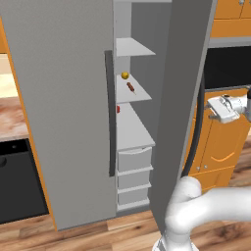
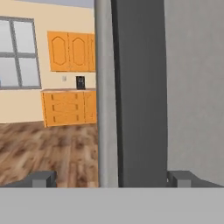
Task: Store the hot dog in the freezer for long-term storage. Close the freezer door after placing the cooked food.
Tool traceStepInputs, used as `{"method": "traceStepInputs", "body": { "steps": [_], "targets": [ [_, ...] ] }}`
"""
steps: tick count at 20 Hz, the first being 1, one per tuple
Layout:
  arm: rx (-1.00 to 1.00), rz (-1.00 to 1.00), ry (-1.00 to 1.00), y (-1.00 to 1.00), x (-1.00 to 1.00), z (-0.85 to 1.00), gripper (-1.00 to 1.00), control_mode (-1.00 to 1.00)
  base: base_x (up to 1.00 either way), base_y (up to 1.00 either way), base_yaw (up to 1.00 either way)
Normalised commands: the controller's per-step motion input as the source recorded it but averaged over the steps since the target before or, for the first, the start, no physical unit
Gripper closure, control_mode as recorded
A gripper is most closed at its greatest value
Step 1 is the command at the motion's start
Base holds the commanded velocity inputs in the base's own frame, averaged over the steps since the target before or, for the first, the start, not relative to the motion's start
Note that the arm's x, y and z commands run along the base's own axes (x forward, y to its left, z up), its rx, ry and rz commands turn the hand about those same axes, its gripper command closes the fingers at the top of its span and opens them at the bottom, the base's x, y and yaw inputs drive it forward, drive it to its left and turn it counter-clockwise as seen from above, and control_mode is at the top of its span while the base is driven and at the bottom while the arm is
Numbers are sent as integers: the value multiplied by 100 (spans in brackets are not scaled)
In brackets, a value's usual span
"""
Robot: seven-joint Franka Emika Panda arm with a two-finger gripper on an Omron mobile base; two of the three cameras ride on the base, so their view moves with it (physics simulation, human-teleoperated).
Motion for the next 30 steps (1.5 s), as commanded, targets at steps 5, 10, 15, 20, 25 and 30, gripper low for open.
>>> {"method": "traceStepInputs", "body": {
  "steps": [5,10,15,20,25,30],
  "targets": [
    [1,12,0,-12,35,-1,-100,-100,0,0,0],
    [0,10,1,-4,39,-2,-100,-100,0,0,0],
    [0,8,1,-6,37,-5,-100,-100,0,0,0],
    [0,3,0,0,-20,0,-100,-100,0,0,0],
    [0,0,0,0,-51,0,-100,-100,0,0,0],
    [0,0,0,5,-30,0,-100,-100,0,0,0]
  ]
}}
